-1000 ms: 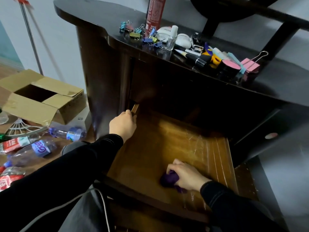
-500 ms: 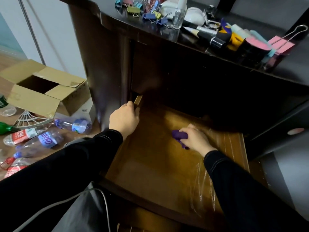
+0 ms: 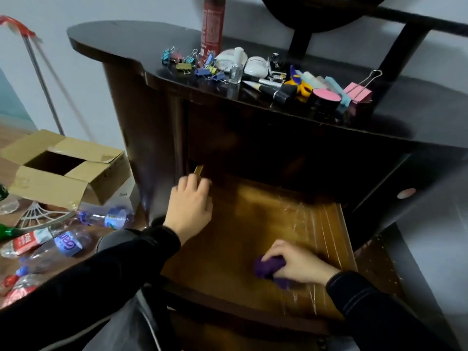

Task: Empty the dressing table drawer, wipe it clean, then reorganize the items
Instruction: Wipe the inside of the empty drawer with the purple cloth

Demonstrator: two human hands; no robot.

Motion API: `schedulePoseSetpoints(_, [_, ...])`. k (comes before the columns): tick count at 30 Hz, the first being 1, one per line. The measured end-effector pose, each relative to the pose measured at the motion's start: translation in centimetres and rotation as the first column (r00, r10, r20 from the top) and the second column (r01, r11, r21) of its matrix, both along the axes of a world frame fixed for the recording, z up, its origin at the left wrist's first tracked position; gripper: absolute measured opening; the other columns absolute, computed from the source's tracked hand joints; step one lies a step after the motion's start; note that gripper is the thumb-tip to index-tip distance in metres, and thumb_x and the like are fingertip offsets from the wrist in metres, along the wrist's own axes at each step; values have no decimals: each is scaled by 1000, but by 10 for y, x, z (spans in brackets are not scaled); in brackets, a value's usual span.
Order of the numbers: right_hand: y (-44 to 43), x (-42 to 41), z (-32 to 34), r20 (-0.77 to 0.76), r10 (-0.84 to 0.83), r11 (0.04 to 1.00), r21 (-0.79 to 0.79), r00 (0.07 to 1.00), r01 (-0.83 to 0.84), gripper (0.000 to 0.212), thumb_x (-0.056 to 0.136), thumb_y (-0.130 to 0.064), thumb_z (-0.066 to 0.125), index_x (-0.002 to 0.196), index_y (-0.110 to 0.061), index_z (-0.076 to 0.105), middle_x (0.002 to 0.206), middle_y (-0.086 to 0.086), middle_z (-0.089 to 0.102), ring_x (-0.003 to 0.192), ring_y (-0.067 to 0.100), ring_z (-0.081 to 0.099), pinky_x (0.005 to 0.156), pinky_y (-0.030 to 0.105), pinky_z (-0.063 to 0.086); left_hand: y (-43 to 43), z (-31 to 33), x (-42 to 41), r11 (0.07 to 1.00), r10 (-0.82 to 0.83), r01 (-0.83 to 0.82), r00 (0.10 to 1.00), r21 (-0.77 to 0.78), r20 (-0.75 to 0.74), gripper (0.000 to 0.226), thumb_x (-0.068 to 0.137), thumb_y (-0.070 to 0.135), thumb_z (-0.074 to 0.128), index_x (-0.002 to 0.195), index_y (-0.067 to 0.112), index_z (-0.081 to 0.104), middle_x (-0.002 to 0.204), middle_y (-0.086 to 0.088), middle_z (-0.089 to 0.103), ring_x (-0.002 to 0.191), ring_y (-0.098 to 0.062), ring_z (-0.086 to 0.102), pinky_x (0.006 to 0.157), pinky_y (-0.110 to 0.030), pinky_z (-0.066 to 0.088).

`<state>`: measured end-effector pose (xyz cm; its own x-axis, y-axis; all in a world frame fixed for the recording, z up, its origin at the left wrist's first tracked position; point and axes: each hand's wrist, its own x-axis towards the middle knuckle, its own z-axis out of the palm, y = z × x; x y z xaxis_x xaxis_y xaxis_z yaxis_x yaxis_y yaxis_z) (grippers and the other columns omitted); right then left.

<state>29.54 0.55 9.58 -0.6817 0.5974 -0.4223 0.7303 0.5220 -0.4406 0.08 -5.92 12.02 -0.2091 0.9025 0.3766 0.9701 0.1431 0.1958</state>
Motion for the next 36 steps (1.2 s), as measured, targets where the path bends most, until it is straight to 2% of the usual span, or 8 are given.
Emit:
schedulePoseSetpoints(3, [13,4,15,-293,-437,892,-265,850,367,37,84,-25,79,117,-34,64,106,-10,71,90,5,71,84,32,60,2,7,28,937,-280,333,896,-105,346,25,93,26,58,117,21,61,113,1,53,102,-21,57,89,-40,50])
schedulePoseSetpoints(6, [21,7,24,-293,-673,711,-508,679,486,39,78,-34,82,111,-39,62,103,-8,74,90,10,73,78,35,62,8,5,64,820,-272,519,723,-240,635,41,90,31,67,129,25,55,120,5,49,105,-15,57,89,-30,50])
schedulePoseSetpoints(12, [32,12,38,-328,-519,827,-426,789,367,54,73,-23,83,116,-29,52,118,2,64,95,17,71,73,28,60,24,1,110,772,-179,622,409,-130,895,60,87,25,76,139,22,46,133,1,53,121,-15,54,101,-32,47])
schedulePoseSetpoints(22, [31,39,46,-401,-630,763,-478,665,435,36,92,-43,68,124,-33,56,120,-9,60,103,8,64,65,23,56,47,-18,121,843,266,510,-117,-172,957,31,86,21,73,111,5,60,90,-14,68,73,-26,64,49,-30,47])
schedulePoseSetpoints(24, [32,54,46,-457,-497,857,-124,738,500,21,96,-40,63,116,-35,60,115,-15,57,98,5,63,66,22,55,52,-25,118,867,295,447,-107,-219,950,20,93,17,66,108,7,59,84,-12,70,66,-25,66,46,-28,44])
schedulePoseSetpoints(27, [38,78,43,-364,-312,726,505,878,467,13,98,-37,54,107,-35,63,111,-20,53,106,4,53,80,22,47,64,-35,111,850,351,427,-20,-310,936,14,96,15,61,108,8,59,78,-9,71,59,-23,66,43,-26,43])
schedulePoseSetpoints(32, [39,94,13,-225,-284,637,682,932,358,19,96,-28,54,110,-27,67,126,-9,51,124,17,40,101,32,42,87,-60,100,862,182,288,591,-417,786,19,100,20,57,118,17,55,106,-7,66,87,-21,67,68,-34,59])
schedulePoseSetpoints(36, [36,91,8,-304,-314,585,684,900,435,9,89,-21,62,92,-24,70,120,-7,56,123,20,45,91,34,49,94,-75,97,941,-111,265,830,-212,547,16,99,24,57,115,22,53,110,2,58,98,-15,59,83,-30,55])
